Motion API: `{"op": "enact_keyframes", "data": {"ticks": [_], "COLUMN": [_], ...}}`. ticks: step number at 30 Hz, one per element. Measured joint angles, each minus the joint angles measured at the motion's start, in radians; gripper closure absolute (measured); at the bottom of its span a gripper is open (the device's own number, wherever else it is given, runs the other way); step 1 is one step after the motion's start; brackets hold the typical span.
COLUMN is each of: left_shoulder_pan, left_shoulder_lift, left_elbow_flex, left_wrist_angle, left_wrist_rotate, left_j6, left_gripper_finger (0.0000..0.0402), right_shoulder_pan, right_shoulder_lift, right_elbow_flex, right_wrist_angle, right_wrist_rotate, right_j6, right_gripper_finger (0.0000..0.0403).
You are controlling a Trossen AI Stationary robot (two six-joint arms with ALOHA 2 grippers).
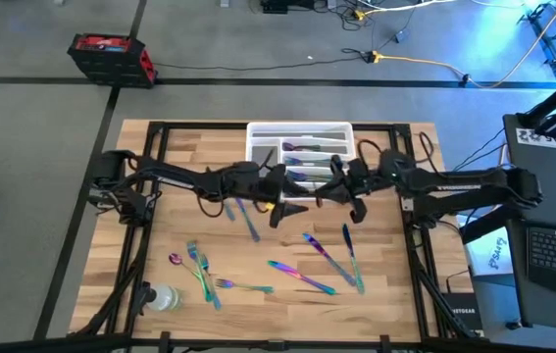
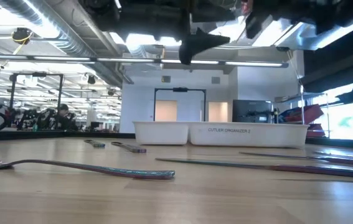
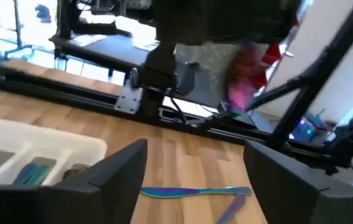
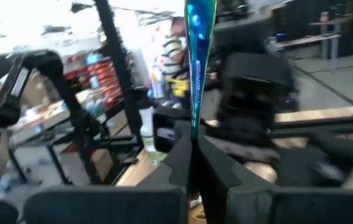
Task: Sort silverware
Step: Put the blue spoon into the tray organizer
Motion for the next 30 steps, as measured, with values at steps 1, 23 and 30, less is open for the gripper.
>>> {"op": "enact_keyframes", "data": {"ticks": [1,23,30], "left_shoulder_pan": [0.003,0.030,0.036], "left_shoulder_lift": [0.004,0.007,0.007], "left_elbow_flex": [0.005,0.015,0.015], "left_wrist_angle": [-0.001,0.103,0.105], "left_wrist_rotate": [0.020,0.066,0.079], "left_j6": [-0.009,0.002,0.012], "left_gripper_finger": [0.0138,0.0260,0.0353], "right_shoulder_pan": [-0.009,-0.124,-0.164], "right_shoulder_lift": [0.019,0.195,0.190], "right_elbow_flex": [0.016,0.116,0.117], "right_wrist_angle": [0.000,0.000,0.004], "right_wrist_rotate": [-0.026,-0.227,-0.257], "right_j6": [-0.015,-0.093,-0.087], "right_gripper_finger": [0.0403,0.0403,0.0403]}}
